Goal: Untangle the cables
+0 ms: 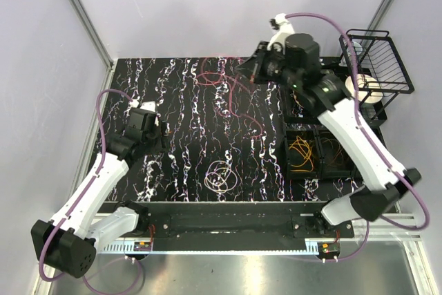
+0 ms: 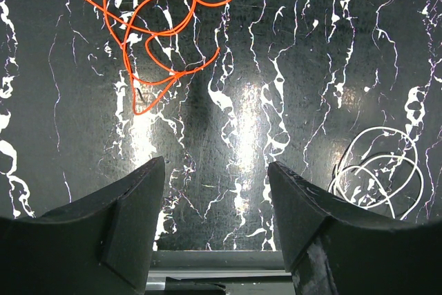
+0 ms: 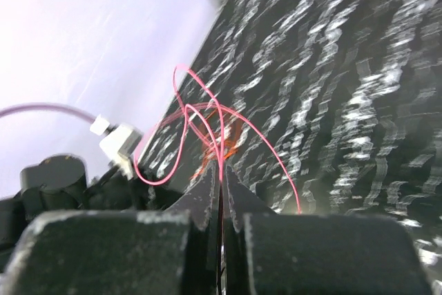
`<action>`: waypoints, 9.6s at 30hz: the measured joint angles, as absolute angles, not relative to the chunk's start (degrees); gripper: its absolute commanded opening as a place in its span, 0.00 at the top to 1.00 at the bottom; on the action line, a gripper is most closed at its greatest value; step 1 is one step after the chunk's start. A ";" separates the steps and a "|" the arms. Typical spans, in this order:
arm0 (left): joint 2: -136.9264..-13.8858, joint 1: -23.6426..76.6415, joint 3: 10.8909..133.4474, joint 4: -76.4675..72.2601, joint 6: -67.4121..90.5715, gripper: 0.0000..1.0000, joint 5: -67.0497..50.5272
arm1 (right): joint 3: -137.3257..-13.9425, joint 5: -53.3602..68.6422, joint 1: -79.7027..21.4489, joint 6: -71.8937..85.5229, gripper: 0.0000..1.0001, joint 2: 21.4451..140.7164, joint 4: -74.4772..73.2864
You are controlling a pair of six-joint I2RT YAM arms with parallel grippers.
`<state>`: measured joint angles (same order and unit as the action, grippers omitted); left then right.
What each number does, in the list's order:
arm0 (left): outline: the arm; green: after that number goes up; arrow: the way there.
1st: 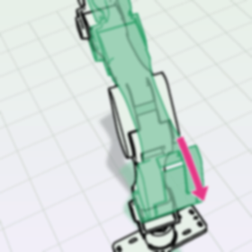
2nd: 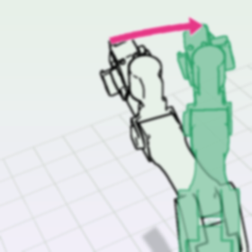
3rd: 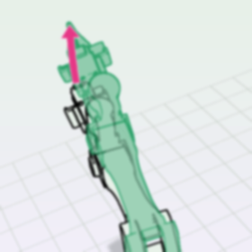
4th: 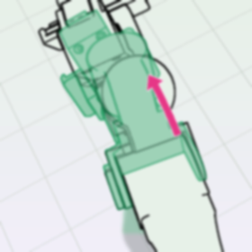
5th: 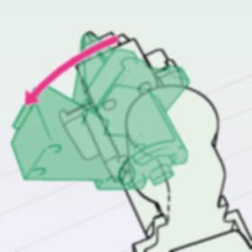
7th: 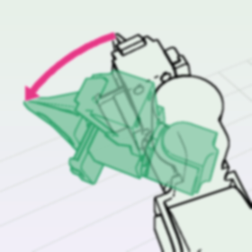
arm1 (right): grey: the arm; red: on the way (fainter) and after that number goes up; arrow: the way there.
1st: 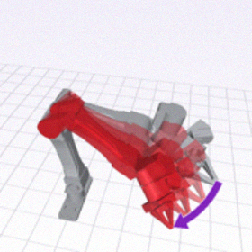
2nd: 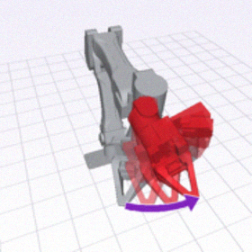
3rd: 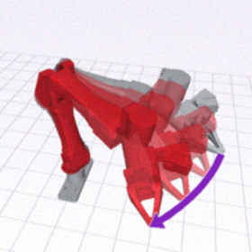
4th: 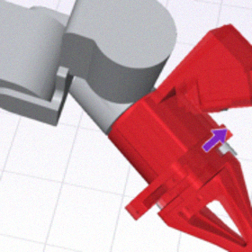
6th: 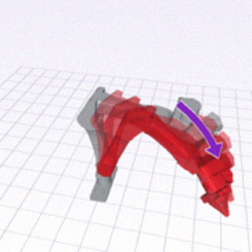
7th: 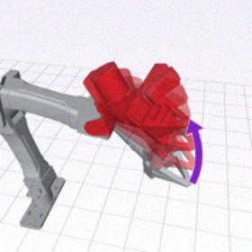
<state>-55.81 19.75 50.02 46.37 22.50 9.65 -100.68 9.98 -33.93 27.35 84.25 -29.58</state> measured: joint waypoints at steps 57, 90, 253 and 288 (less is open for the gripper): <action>-55.59 24.10 50.02 46.35 22.52 0.36 10.76 | -60.86 -33.12 -15.42 17.96 1.00 55.13 -37.71; -55.59 24.29 50.02 46.37 22.52 0.36 10.74 | -50.74 -16.78 -15.35 42.54 1.00 50.35 -53.49; -100.38 63.33 60.80 32.34 36.34 0.83 18.98 | -51.88 12.19 -13.13 29.34 0.51 59.57 -36.18; -72.53 47.00 80.01 31.99 28.36 1.00 -24.75 | -48.21 41.15 -13.15 50.17 0.20 55.02 -13.15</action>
<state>-72.53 47.00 80.01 31.99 28.36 -24.75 -48.21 41.15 -13.15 50.17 55.02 -13.15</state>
